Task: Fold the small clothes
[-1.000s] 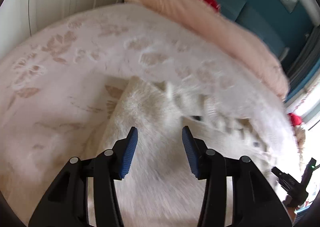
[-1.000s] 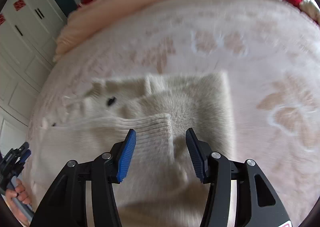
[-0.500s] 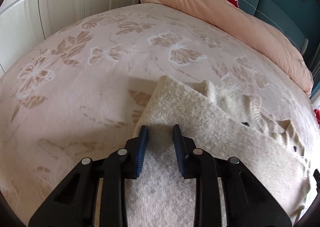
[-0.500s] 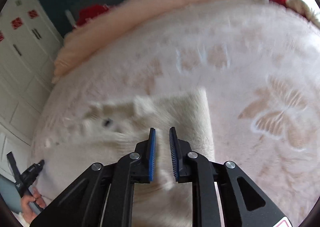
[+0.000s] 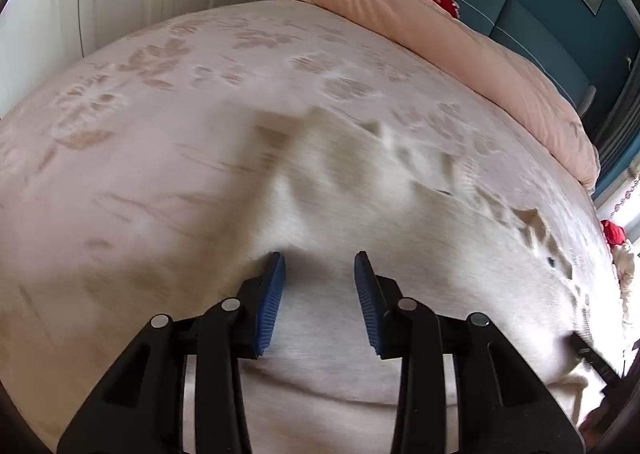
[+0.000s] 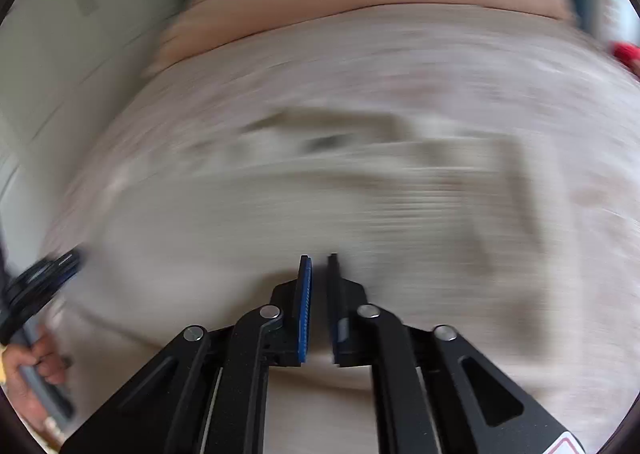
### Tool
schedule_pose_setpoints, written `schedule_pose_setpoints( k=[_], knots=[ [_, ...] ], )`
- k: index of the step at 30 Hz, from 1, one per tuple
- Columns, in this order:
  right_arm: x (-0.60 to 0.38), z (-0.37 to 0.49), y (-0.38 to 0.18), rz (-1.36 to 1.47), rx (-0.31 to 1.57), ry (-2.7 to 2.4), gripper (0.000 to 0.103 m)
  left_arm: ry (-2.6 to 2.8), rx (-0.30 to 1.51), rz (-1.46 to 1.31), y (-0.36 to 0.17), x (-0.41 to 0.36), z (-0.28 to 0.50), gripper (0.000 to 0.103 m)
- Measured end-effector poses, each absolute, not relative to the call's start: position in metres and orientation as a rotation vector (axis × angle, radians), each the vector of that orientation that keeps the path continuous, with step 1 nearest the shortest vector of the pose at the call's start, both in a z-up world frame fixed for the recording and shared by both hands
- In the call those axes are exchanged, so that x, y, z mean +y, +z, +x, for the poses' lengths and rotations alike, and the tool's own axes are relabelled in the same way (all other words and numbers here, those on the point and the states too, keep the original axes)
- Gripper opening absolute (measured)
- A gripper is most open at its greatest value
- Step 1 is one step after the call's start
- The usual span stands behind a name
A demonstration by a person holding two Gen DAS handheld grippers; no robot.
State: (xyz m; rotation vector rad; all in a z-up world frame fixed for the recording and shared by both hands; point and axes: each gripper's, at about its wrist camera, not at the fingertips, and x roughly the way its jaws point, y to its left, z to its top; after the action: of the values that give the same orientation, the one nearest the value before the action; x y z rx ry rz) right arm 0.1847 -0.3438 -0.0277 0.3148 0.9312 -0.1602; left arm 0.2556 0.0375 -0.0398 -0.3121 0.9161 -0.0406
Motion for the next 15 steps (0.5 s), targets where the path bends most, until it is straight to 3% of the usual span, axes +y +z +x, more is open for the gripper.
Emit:
schedule_pose_setpoints(
  k=[5, 7, 9, 13, 15],
  knots=[
    [-0.397, 0.153, -0.033, 0.418, 0.939, -0.201, 0.000, -0.048, 0.905, -0.229, -0.039, 0.029, 0.253, 0.032],
    [-0.387, 0.147, -0.017, 0.370, 0.906, -0.201, 0.007, -0.082, 0.897, -0.264, -0.027, 0.029, 0.243, 0.035],
    [-0.373, 0.141, -0.009, 0.305, 0.889, -0.177, 0.007, -0.097, 0.893, -0.274, -0.021, 0.032, 0.230, 0.039],
    [-0.375, 0.141, -0.044, 0.273, 0.988, -0.214, 0.001, -0.112, 0.901, -0.258, -0.041, 0.042, 0.217, 0.034],
    [-0.374, 0.134, -0.030, 0.298, 0.961, -0.235, 0.008, -0.101, 0.890, -0.279, -0.037, 0.045, 0.215, 0.033]
  ],
)
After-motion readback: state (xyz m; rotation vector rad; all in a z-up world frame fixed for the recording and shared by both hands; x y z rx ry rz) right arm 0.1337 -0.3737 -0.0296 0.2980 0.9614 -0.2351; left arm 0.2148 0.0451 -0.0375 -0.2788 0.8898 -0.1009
